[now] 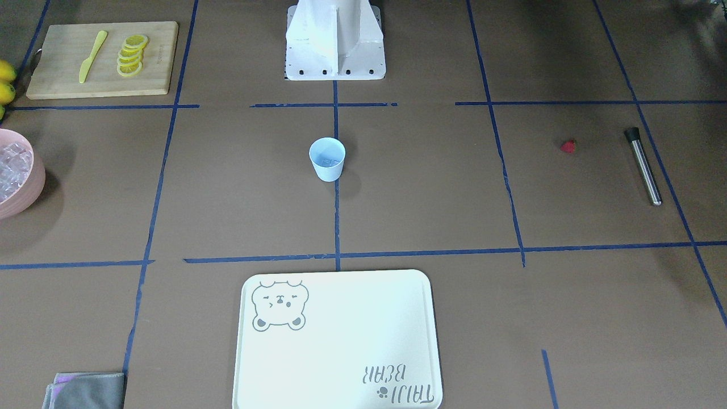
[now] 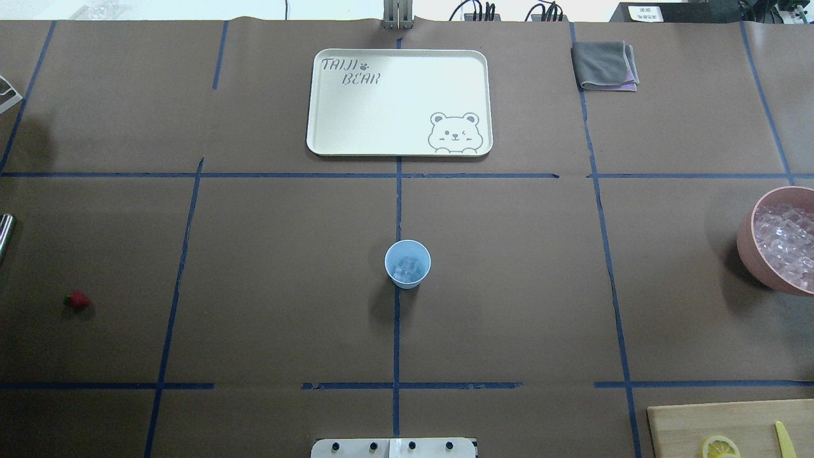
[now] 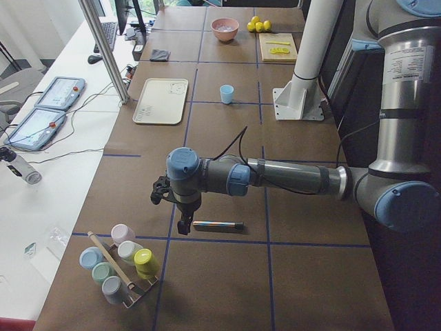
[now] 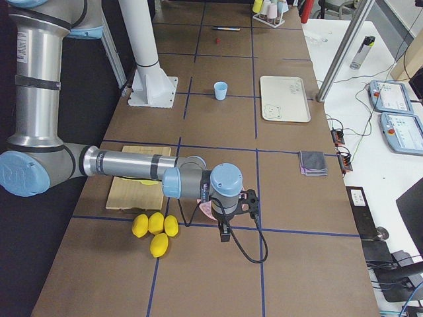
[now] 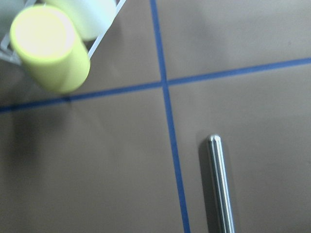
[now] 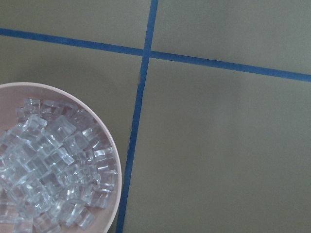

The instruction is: Mash ice and strawberries in cup

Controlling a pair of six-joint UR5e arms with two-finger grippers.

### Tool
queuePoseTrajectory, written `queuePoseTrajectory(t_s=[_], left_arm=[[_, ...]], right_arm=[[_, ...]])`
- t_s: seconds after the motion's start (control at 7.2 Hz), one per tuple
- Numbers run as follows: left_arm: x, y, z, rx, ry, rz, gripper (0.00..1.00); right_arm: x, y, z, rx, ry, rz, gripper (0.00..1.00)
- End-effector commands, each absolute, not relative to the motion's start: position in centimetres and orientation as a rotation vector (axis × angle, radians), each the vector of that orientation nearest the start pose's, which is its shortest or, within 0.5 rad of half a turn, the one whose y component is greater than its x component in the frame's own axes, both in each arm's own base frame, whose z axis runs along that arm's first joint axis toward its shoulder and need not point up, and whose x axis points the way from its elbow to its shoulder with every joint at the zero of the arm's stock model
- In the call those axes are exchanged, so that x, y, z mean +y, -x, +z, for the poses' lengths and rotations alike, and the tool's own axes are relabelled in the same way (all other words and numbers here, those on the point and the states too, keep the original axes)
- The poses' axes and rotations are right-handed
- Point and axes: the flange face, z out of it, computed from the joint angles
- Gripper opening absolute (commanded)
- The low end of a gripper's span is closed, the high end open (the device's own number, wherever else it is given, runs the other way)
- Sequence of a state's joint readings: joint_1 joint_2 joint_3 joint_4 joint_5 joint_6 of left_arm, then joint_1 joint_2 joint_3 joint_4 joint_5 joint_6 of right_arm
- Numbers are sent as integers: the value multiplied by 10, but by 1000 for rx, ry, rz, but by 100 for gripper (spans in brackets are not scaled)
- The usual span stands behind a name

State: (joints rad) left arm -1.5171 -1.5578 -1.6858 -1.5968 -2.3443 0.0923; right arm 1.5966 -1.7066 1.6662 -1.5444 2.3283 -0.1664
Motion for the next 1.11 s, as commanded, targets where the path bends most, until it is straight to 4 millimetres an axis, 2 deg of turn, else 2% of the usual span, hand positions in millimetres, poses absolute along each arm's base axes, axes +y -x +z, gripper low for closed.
queuePoseTrajectory(t_s=[0.0, 0.14, 0.28, 0.42, 0.56, 0.69, 0.83, 0.97], left_arm=[[-510, 24, 578, 798, -195, 239, 100], [-508, 6, 560, 814, -214, 283, 100], [-508, -21, 545, 826, -189, 278, 100], [-503, -56, 524, 841, -120, 166, 100], [-489, -94, 502, 855, -80, 157, 100], [-474, -114, 492, 865, -46, 133, 100], [-452, -124, 491, 861, -47, 112, 100], [-430, -140, 501, 877, -55, 86, 100]], right_arm=[[-430, -76, 672, -751, -62, -130, 100], [-430, -76, 671, -751, -62, -129, 100], [-428, -76, 672, -753, -59, -127, 100], [-428, -76, 673, -752, -57, -126, 100], [-428, -76, 673, -752, -57, -126, 100], [-426, -76, 674, -752, -54, -124, 100], [-426, -76, 674, -753, -54, -124, 100], [-426, -76, 674, -753, -54, -124, 100]])
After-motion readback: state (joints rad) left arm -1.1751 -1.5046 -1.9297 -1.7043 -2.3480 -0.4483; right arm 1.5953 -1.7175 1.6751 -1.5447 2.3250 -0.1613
